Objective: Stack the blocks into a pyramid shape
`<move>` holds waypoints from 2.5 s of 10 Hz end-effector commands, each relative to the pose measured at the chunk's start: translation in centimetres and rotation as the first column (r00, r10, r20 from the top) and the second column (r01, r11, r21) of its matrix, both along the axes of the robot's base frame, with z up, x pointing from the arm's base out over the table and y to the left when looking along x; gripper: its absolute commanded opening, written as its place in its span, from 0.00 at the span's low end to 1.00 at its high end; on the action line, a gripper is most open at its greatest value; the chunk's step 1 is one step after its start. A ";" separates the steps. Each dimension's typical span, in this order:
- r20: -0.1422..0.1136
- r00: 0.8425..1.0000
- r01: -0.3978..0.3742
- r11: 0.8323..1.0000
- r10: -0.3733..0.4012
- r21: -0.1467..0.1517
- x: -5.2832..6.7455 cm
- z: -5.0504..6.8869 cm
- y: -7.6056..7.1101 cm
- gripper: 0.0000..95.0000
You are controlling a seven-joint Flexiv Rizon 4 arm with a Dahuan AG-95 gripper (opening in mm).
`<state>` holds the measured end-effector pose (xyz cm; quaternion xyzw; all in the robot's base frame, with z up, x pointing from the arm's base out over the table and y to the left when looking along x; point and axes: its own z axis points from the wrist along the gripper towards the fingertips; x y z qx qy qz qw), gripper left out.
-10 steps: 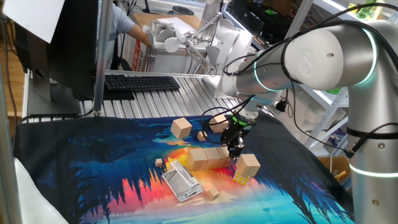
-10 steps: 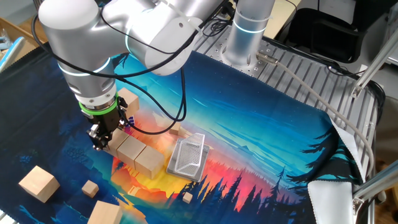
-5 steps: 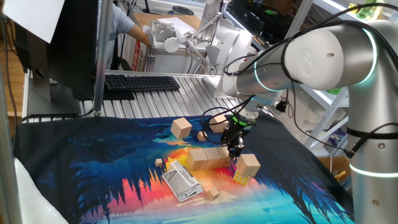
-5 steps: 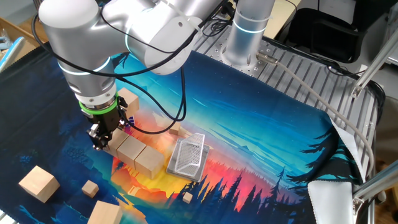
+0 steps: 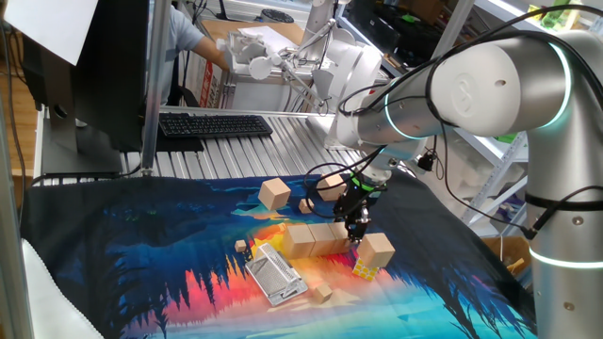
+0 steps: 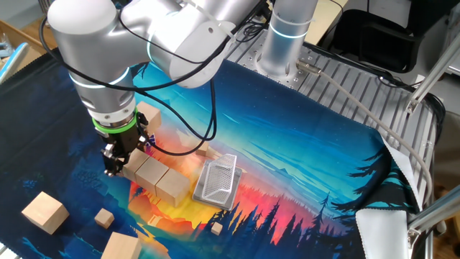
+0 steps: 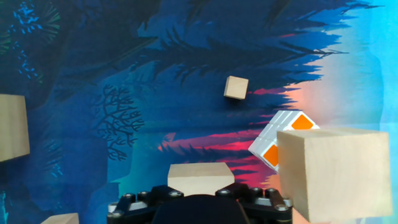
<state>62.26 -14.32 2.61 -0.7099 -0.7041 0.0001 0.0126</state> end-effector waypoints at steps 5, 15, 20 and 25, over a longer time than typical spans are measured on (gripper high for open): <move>-0.003 1.000 -0.012 1.000 0.012 0.003 0.1 0.4 0.0 0.80; -0.022 1.000 -0.017 1.000 0.016 -0.007 0.0 1.8 0.8 0.80; -0.043 0.998 -0.037 0.999 0.037 -0.003 0.5 4.0 0.9 0.80; -0.059 0.987 -0.146 0.989 0.146 0.005 1.1 8.0 0.0 0.80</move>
